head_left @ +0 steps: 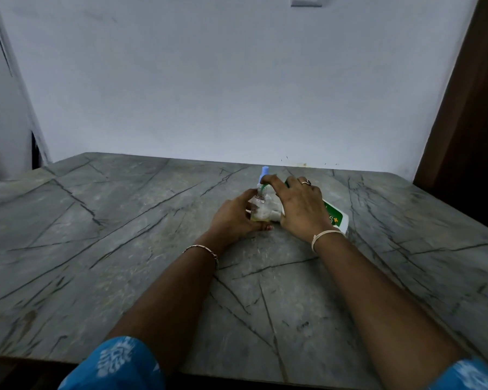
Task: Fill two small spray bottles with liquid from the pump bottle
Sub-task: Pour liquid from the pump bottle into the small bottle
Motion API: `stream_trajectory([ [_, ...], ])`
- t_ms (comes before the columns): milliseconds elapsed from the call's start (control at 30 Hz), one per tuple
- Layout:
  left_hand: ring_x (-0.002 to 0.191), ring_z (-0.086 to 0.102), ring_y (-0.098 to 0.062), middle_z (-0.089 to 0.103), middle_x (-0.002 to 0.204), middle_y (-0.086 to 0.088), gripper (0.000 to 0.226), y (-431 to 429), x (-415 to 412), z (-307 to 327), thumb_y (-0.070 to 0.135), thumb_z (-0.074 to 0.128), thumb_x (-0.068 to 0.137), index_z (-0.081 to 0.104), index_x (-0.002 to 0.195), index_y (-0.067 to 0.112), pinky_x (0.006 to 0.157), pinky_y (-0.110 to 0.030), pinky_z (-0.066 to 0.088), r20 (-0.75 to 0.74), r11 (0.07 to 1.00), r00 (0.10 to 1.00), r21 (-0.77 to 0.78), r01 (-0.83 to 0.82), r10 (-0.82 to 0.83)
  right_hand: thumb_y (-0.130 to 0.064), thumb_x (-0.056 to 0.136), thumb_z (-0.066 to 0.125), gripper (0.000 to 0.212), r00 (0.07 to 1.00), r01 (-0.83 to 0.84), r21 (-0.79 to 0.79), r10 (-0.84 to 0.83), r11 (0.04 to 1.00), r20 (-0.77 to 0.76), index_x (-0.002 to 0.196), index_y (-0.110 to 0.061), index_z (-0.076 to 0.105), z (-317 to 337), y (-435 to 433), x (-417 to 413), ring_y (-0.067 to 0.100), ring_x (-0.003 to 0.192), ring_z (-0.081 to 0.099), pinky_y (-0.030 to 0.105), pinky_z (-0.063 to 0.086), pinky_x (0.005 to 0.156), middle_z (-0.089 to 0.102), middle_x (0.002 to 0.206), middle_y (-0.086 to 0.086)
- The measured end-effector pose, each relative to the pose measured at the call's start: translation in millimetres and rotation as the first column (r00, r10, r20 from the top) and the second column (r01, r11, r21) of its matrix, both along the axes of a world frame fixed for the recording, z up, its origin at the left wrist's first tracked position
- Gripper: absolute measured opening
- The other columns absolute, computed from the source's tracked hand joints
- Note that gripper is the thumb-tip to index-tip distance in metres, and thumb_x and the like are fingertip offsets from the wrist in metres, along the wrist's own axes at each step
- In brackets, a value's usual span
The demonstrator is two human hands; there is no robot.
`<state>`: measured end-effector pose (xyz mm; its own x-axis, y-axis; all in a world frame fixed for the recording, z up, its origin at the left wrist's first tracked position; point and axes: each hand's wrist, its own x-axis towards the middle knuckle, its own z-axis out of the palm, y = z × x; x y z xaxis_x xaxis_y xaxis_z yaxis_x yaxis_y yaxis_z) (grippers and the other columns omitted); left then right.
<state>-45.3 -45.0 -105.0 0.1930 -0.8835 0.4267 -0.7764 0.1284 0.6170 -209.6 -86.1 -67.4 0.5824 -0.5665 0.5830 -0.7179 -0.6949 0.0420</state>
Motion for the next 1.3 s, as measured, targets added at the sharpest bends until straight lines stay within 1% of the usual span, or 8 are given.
stream_trajectory([
  [100,0.073,0.058,0.009,0.063,0.096,0.014,0.084,1.1,-0.5,2.3,0.044,0.087,0.057,0.046,0.130,0.036,0.066,-0.007,0.043,-0.003,1.000,1.000,-0.002,0.010,-0.010,-0.020,0.077,0.072,0.084,1.000,-0.006,0.000,0.006,1.000,-0.007,0.142,-0.040,0.023,-0.8,-0.5,-3.3,0.030,0.111,0.050,0.045,0.043,0.091,0.055,0.111,0.008],
  [233,0.076,0.060,-0.002,0.061,0.096,0.013,0.085,2.1,-1.7,2.9,0.044,0.086,0.059,0.045,0.133,0.035,0.072,-0.016,0.045,0.001,1.000,1.000,0.006,0.005,-0.005,-0.018,0.075,0.072,0.083,1.000,-0.007,-0.006,0.007,1.000,0.001,0.140,-0.040,0.025,-1.0,-0.7,-4.0,0.031,0.109,0.051,0.045,0.043,0.089,0.056,0.108,0.008],
  [533,0.080,0.063,-0.007,0.068,0.105,0.005,0.088,-0.2,-1.5,1.3,0.041,0.087,0.059,0.043,0.135,0.030,0.077,-0.021,0.050,-0.012,1.000,1.000,0.004,0.009,-0.009,-0.023,0.072,0.074,0.079,1.000,0.016,-0.021,-0.016,1.000,0.017,0.138,-0.031,0.032,-1.0,-1.6,4.2,0.032,0.111,0.051,0.047,0.043,0.091,0.057,0.113,0.010],
  [700,0.073,0.061,-0.001,0.062,0.094,0.012,0.086,0.7,-0.7,2.3,0.042,0.086,0.059,0.044,0.133,0.034,0.070,-0.015,0.046,-0.024,1.000,1.000,0.013,0.010,-0.009,-0.023,0.075,0.073,0.080,1.000,0.003,-0.014,-0.002,1.000,0.014,0.139,-0.036,0.028,-2.0,-1.9,2.0,0.031,0.113,0.051,0.047,0.042,0.092,0.056,0.113,0.009],
  [833,0.070,0.055,0.009,0.059,0.091,0.015,0.087,2.1,-1.0,2.6,0.042,0.086,0.060,0.043,0.135,0.033,0.062,-0.002,0.039,-0.014,1.000,1.000,0.010,0.012,-0.012,-0.020,0.076,0.071,0.082,1.000,-0.016,-0.005,0.016,1.000,0.005,0.141,-0.039,0.025,-2.1,-1.4,-4.0,0.030,0.110,0.051,0.045,0.043,0.090,0.056,0.108,0.007],
  [900,0.069,0.054,0.012,0.059,0.092,0.015,0.088,2.4,-1.1,2.8,0.042,0.086,0.060,0.043,0.135,0.033,0.060,0.000,0.037,-0.015,1.000,1.000,0.012,0.011,-0.011,-0.020,0.075,0.071,0.082,1.000,-0.016,0.005,0.016,1.000,0.005,0.140,-0.039,0.026,-1.4,-0.5,-4.7,0.031,0.110,0.051,0.046,0.043,0.091,0.056,0.108,0.008],
  [1133,0.072,0.057,0.002,0.065,0.100,0.010,0.089,2.7,-1.4,2.3,0.045,0.085,0.060,0.041,0.137,0.033,0.065,-0.010,0.041,0.018,1.000,1.000,0.008,-0.007,0.007,-0.021,0.075,0.069,0.075,1.000,-0.006,0.016,0.006,1.000,-0.001,0.139,-0.031,0.031,1.9,-1.3,2.0,0.031,0.112,0.049,0.046,0.041,0.093,0.055,0.112,0.009],
  [1300,0.080,0.059,-0.005,0.068,0.108,0.004,0.087,2.1,-1.2,1.4,0.045,0.085,0.060,0.042,0.135,0.032,0.076,-0.021,0.049,0.024,1.000,1.000,-0.002,-0.008,0.008,-0.023,0.078,0.068,0.077,1.000,-0.022,0.007,0.022,1.000,-0.010,0.142,-0.036,0.027,0.8,-1.8,-0.3,0.032,0.112,0.050,0.046,0.042,0.092,0.055,0.111,0.010],
])
